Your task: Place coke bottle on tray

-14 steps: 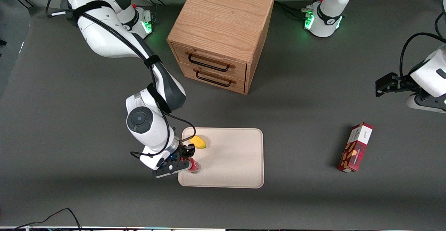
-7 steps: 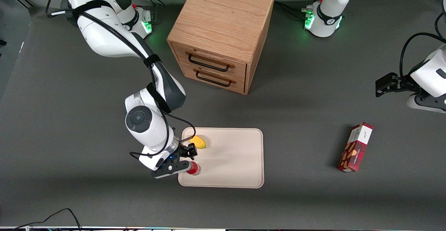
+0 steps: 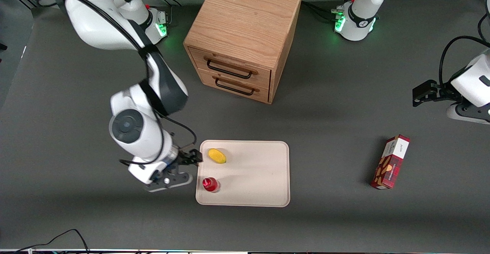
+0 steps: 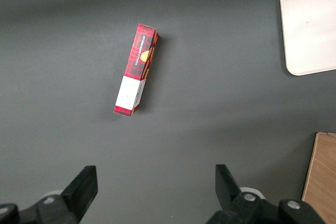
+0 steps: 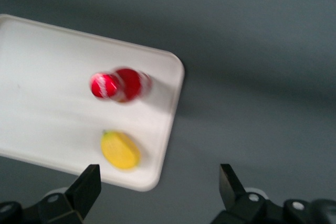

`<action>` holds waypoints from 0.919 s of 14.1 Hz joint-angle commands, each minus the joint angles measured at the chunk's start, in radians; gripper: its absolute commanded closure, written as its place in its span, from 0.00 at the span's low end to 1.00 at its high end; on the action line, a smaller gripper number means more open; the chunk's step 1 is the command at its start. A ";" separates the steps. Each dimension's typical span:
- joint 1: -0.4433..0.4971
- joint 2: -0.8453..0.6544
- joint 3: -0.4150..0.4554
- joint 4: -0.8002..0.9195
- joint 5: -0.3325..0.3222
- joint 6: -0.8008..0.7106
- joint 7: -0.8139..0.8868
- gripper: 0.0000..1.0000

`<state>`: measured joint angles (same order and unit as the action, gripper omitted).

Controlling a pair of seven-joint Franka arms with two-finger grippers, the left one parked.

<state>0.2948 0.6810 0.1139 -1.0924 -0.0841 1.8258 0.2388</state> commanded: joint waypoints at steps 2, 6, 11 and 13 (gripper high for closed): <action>-0.146 -0.352 0.046 -0.361 -0.006 -0.057 -0.071 0.00; -0.331 -0.608 0.058 -0.566 0.085 -0.115 -0.211 0.00; -0.462 -0.712 0.058 -0.575 0.116 -0.217 -0.257 0.00; -0.464 -0.712 0.059 -0.570 0.107 -0.217 -0.256 0.00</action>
<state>-0.1551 -0.0192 0.1566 -1.6421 0.0113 1.6060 -0.0029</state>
